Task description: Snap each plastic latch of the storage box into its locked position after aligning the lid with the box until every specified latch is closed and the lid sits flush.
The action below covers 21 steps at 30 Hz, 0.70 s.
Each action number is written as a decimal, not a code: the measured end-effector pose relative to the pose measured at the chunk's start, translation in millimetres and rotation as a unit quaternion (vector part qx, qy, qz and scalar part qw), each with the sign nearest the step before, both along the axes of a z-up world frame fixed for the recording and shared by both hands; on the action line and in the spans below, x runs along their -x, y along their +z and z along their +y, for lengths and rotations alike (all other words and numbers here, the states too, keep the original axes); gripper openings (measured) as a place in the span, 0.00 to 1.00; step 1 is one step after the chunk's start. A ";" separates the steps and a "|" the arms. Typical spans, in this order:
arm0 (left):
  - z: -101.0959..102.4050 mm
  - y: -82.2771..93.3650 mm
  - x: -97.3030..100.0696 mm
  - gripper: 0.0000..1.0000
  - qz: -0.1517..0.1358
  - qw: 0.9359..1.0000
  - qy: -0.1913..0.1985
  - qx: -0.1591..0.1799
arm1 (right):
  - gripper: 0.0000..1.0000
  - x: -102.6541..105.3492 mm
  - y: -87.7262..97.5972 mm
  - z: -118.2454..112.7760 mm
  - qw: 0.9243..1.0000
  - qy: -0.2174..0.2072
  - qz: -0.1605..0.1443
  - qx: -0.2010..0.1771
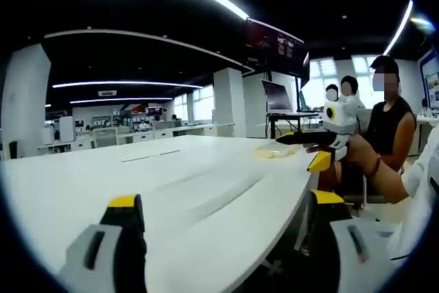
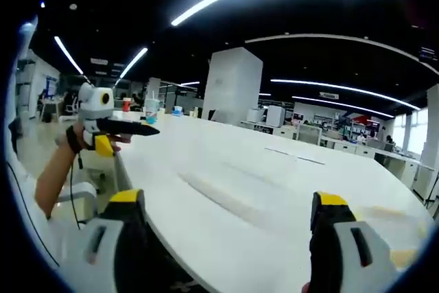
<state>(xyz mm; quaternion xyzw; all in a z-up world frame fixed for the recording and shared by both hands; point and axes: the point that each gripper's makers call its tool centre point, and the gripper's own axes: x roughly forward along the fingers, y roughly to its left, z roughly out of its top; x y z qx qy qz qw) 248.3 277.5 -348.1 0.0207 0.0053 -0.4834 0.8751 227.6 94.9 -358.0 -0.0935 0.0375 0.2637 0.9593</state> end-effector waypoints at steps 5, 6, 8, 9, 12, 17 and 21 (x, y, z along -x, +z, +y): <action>0.9 0.4 -1.0 0.99 -0.001 1.000 0.001 -0.003 | 0.99 0.2 -0.2 -0.5 1.000 0.000 0.001 0.001; 0.5 0.8 -0.6 0.99 -0.001 1.000 0.000 -0.001 | 0.99 0.2 -0.1 -0.6 1.000 0.000 0.000 0.001; -0.1 1.0 -0.2 0.99 -0.001 1.000 -0.001 0.000 | 0.98 0.1 0.0 -0.6 1.000 0.000 0.000 0.001; -0.2 0.8 -0.3 0.99 -0.001 1.000 -0.001 -0.001 | 0.98 0.0 0.0 -0.6 1.000 0.000 0.000 0.002; -0.9 -0.1 -0.1 0.99 -0.001 1.000 -0.001 -0.003 | 0.98 -0.2 -0.3 -0.3 1.000 0.001 0.000 0.003; -2.4 -1.4 2.8 0.99 -0.004 1.000 -0.004 0.000 | 0.98 0.3 -2.9 2.2 1.000 0.004 0.002 0.005; -1.7 -3.1 1.7 0.99 0.000 1.000 -0.003 0.001 | 0.98 1.3 -3.2 3.6 1.000 0.006 0.001 0.003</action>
